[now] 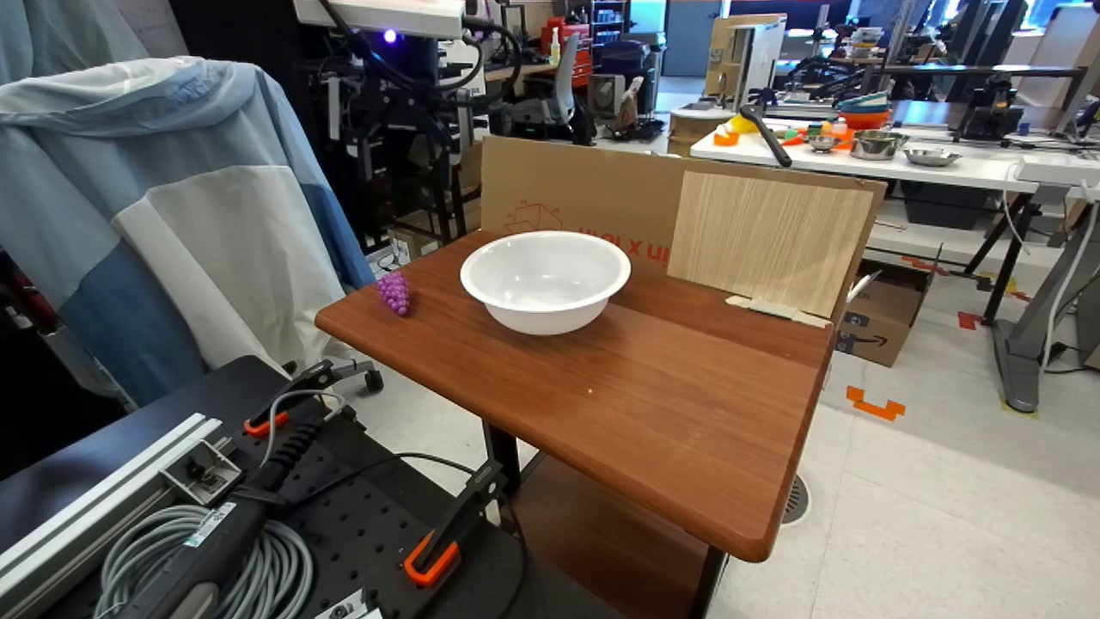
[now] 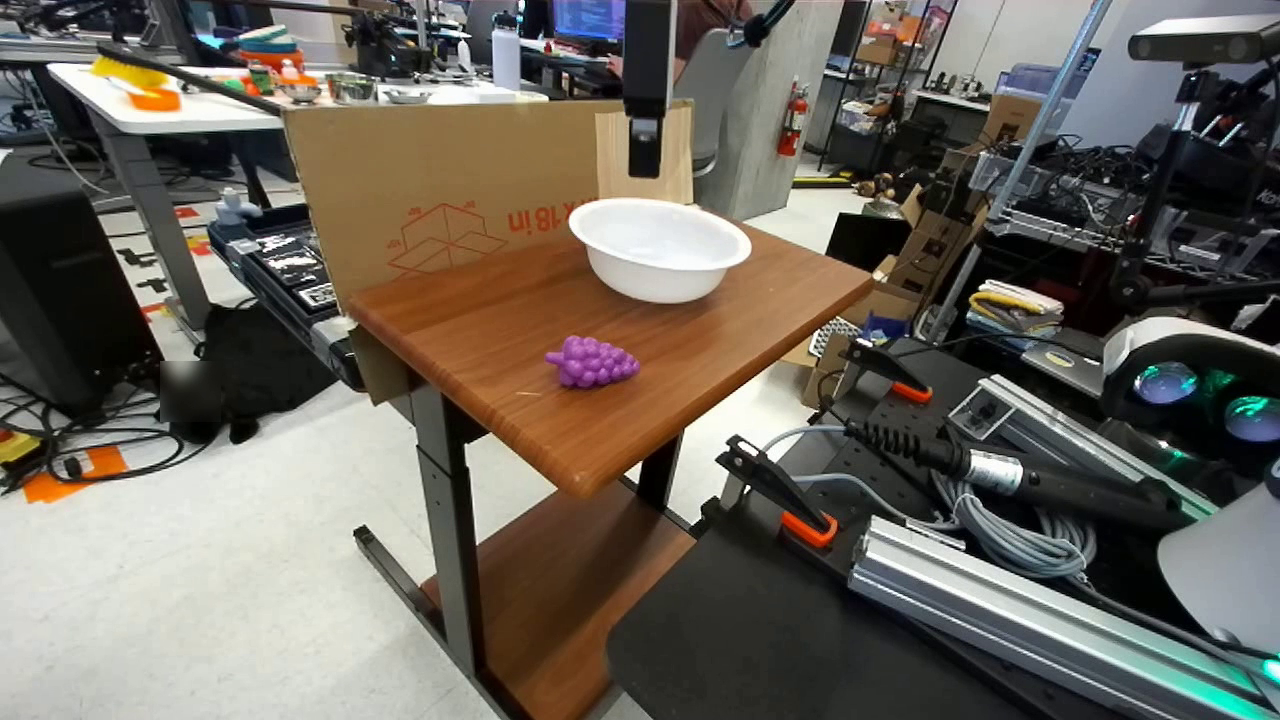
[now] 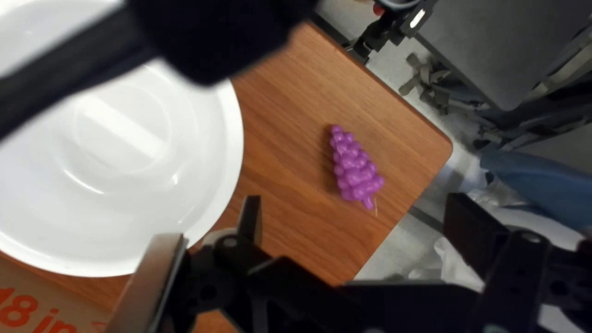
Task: Pick up the grapefruit toy and put it in the white bowl
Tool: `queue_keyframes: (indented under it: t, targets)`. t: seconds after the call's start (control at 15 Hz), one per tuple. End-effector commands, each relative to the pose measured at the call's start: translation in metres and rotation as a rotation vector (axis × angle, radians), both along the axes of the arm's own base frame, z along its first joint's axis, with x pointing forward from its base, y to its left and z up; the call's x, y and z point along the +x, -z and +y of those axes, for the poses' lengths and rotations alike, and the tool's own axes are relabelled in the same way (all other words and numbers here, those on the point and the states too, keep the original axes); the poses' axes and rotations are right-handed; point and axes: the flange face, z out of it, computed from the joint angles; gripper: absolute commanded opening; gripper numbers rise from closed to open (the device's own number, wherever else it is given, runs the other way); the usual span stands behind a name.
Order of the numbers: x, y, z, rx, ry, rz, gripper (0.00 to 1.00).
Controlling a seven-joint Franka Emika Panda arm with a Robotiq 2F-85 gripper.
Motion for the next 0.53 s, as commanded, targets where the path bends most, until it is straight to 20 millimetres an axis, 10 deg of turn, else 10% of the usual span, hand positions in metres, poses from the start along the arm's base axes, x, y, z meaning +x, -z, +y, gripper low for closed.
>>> queue_keyframes:
  t: [0.0, 0.47]
  targets:
    - [-0.026, 0.026, 0.024, -0.004, -0.135, 0.028, 1.00]
    - [-0.057, 0.083, 0.040, 0.094, -0.133, -0.023, 1.00]
